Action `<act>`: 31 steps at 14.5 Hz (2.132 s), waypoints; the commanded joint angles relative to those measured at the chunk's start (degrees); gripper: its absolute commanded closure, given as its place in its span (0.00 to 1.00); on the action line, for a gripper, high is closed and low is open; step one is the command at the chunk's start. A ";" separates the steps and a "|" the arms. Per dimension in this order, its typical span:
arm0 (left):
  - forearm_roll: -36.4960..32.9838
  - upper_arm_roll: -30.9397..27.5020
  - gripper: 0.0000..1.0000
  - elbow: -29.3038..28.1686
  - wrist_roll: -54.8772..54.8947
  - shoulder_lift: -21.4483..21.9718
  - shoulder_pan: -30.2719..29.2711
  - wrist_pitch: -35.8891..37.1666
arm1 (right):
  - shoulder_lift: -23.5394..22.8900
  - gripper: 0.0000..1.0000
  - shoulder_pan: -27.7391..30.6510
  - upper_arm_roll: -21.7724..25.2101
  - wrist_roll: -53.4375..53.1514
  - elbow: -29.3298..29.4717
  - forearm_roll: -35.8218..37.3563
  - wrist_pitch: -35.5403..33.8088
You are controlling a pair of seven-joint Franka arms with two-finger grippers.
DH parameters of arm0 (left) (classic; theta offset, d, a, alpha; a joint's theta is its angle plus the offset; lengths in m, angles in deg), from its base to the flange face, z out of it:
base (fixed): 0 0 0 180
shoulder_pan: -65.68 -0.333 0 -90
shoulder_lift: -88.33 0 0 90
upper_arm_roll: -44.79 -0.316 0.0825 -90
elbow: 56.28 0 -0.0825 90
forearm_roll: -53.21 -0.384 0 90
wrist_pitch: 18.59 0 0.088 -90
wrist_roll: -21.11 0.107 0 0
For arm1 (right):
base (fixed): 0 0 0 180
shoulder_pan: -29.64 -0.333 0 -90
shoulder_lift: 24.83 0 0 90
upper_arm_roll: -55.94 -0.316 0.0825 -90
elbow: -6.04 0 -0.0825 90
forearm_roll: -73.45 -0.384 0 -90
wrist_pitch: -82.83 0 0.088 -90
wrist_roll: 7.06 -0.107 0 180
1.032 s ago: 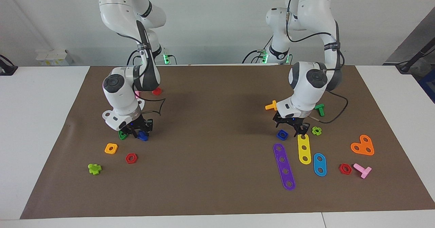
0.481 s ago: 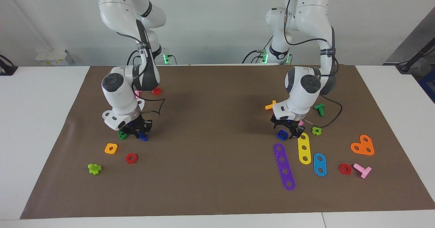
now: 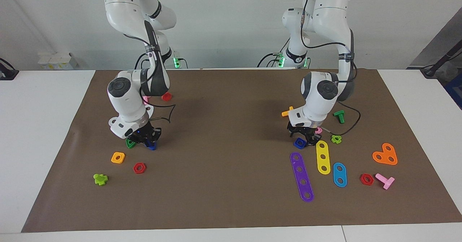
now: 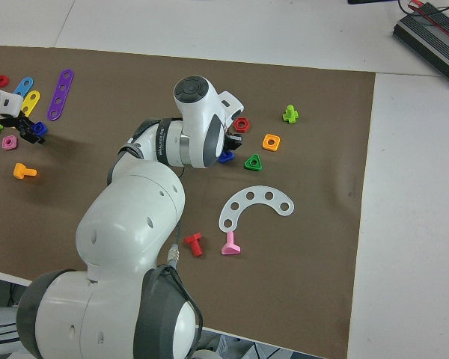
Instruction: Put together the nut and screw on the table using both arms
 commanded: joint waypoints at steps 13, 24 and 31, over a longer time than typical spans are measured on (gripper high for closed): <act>0.35 -1.22 0.68 -1.30 -1.23 0.91 1.73 -0.24 | -12.44 1.00 -27.31 -0.41 -49.24 23.48 3.70 -4.55; 1.14 -1.57 0.69 6.44 -23.70 1.87 -0.11 10.84 | -15.00 0.00 -30.39 -0.32 -55.32 21.82 5.03 2.22; 1.14 -0.61 0.70 12.32 -41.29 1.61 2.60 17.26 | 0.71 0.00 -21.01 0.21 -49.55 21.73 4.77 -14.01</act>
